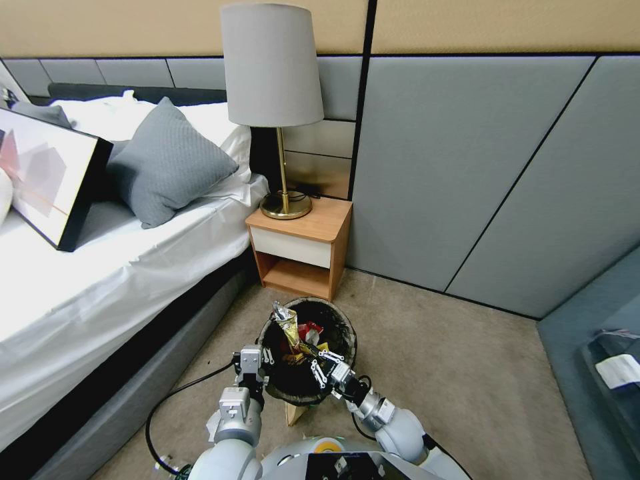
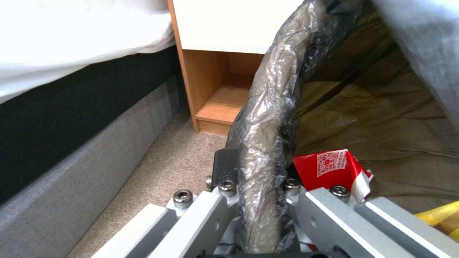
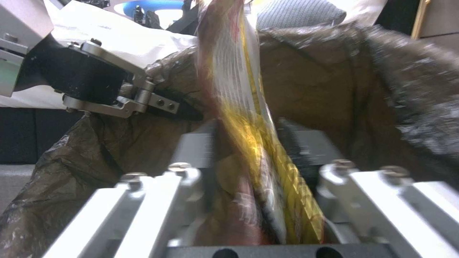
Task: Pick up the trash bin, then pick up the garbage from the floor and place it into the trash bin.
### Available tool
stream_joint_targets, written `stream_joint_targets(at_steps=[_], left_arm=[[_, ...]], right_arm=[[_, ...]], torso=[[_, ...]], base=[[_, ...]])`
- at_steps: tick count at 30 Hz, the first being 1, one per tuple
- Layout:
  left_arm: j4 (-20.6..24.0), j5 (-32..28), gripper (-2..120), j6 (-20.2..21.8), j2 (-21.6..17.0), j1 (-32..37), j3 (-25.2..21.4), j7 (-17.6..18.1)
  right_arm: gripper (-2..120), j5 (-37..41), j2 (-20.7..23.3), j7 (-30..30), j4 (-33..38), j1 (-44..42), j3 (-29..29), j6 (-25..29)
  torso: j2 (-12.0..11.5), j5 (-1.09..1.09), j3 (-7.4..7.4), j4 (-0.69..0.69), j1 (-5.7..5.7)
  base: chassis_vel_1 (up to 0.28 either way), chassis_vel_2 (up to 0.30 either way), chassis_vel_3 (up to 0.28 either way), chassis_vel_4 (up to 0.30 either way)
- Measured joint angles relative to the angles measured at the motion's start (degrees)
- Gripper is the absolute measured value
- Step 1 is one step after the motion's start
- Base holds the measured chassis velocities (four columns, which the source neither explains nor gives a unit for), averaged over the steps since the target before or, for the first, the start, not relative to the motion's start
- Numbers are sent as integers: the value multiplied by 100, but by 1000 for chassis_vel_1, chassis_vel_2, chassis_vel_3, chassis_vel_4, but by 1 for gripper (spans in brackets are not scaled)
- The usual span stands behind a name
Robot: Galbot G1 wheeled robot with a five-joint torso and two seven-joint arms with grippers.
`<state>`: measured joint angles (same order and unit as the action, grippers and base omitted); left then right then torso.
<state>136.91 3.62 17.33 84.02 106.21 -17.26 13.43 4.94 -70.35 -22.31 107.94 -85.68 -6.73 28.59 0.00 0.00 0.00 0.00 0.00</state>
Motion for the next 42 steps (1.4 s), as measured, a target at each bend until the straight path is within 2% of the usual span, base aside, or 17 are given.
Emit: stream_joint_targets(at_steps=[3,4,6,7,10,11,13,15,16,23,31,37,42], left_arm=[[5,-27,0,2,-2,-11,-15,0],[5,-27,0,2,-2,-11,-15,0],[5,-35,0,5,-2,-24,-20,1],[5,-35,0,5,-2,-24,-20,1],[5,-41,0,14,2,-47,-23,1],[5,-41,0,14,2,-47,-23,1],[5,-44,0,20,4,-54,-23,1],[5,-45,0,21,4,-54,-23,2],[5,-46,0,22,4,-50,-27,2],[1,-53,0,24,5,-50,-59,3],[-69,-59,0,31,6,-85,-64,3],[-81,-59,0,33,5,-77,-68,3],[-57,-59,0,33,4,-52,-81,9]], right_arm=[[57,-2,13,-41,9,-38,-32,27],[57,-2,13,-41,9,-38,-32,27],[68,-9,13,-45,27,-74,-59,52],[68,-9,13,-45,27,-74,-59,52],[82,-12,23,-46,99,-120,-83,66],[82,-12,23,-46,99,-120,-83,66],[92,-11,35,-46,161,-137,-103,67],[94,-12,36,-46,172,-143,-106,67],[98,-21,39,-46,208,-167,-117,73],[100,-120,38,-81,390,-289,-166,149],[100,-129,17,-40,1014,-411,-355,172],[100,-52,-52,424,1888,-368,-560,20],[100,-257,-213,934,2250,-296,-779,-70]], torso=[[0,0,0,0,0],[0,0,0,0,0],[0,0,0,0,0],[0,0,0,0,0],[0,0,0,0,0],[0,0,0,0,0],[0,0,0,0,0],[0,0,0,0,0],[0,0,0,0,0],[0,0,0,0,0],[0,0,0,-1,0],[0,-1,0,0,0],[0,0,0,0,0]], base=[[0,0,0,0],[0,0,0,0],[0,0,0,0],[0,0,0,0],[0,0,0,0],[0,0,0,0],[0,0,0,0],[0,0,0,0],[0,0,0,0],[0,0,0,0],[0,0,0,0],[0,0,0,0],[0,0,0,0]])
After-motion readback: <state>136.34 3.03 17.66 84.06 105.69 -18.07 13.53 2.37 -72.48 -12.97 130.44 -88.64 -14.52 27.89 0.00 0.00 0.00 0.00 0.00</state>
